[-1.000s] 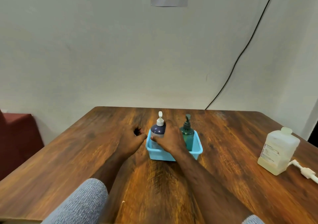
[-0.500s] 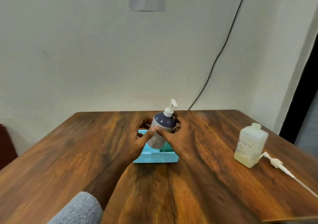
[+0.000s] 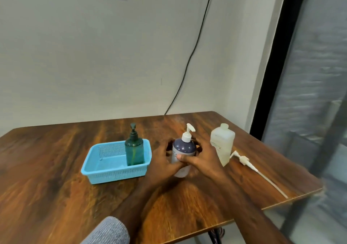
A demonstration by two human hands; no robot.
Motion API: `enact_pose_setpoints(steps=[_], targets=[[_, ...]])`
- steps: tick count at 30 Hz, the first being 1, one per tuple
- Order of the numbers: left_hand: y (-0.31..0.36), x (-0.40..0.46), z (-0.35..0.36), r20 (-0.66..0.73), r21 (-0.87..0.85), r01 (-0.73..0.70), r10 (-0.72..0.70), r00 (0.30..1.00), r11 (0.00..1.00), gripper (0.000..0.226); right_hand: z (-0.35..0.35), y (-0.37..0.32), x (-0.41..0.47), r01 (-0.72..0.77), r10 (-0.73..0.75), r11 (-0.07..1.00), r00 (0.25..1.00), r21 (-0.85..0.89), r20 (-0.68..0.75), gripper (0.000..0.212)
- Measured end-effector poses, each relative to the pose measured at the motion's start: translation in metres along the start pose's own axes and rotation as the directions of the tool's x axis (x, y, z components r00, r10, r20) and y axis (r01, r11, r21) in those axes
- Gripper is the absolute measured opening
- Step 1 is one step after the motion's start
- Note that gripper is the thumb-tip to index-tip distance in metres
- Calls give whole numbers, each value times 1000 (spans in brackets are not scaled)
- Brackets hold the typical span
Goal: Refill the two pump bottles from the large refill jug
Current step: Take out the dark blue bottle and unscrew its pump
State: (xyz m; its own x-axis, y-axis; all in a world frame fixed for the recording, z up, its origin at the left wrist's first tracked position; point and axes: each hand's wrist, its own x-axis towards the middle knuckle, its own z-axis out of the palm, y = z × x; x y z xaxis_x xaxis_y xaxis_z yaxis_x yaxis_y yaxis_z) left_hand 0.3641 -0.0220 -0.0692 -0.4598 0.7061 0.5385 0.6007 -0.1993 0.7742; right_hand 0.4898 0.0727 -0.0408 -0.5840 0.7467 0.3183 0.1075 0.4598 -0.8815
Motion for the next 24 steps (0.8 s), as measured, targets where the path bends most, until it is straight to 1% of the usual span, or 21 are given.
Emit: enact_pose_setpoints(steps=[2, 3, 5, 7, 9, 11, 14, 16, 20, 24], targets=[[-6, 3, 9, -13, -13, 47, -47, 999, 999, 66, -7, 7, 3, 78, -78, 997, 996, -6, 45, 71], [-9, 5, 12, -6, -14, 66, -66, 998, 998, 67, -9, 10, 4, 94, -94, 996, 994, -3, 58, 64], [-16, 8, 17, 27, -3, 79, -79, 997, 997, 72, -7, 13, 8, 38, -37, 999, 999, -12, 11, 53], [-24, 9, 19, 14, -5, 88, -87, 996, 996, 71, -3, 18, 15, 3, -9, 997, 997, -73, -78, 50], [-31, 10, 19, -28, -36, 104, -105, 994, 994, 66, -1, 18, 23, 10, -22, 996, 989, -83, -149, 43], [-35, 11, 18, -40, -56, 106, -108, 993, 993, 63, 2, 15, 28, 29, -39, 998, 980, -52, -194, 37], [-36, 12, 16, -29, -87, 104, -107, 994, 991, 64, 10, 9, 35, 92, -92, 996, 978, -8, -189, 27], [-37, 11, 16, -32, -101, 93, -97, 995, 990, 66, 16, 6, 38, 122, -120, 992, 976, 2, -182, 25], [-37, 12, 15, -40, -130, 113, -120, 992, 985, 67, 26, 8, 42, 168, -171, 985, 957, -30, -234, 24], [-34, 14, 15, -32, -125, 104, -108, 994, 987, 58, 32, 14, 46, 190, -208, 977, 946, -94, -250, 29]])
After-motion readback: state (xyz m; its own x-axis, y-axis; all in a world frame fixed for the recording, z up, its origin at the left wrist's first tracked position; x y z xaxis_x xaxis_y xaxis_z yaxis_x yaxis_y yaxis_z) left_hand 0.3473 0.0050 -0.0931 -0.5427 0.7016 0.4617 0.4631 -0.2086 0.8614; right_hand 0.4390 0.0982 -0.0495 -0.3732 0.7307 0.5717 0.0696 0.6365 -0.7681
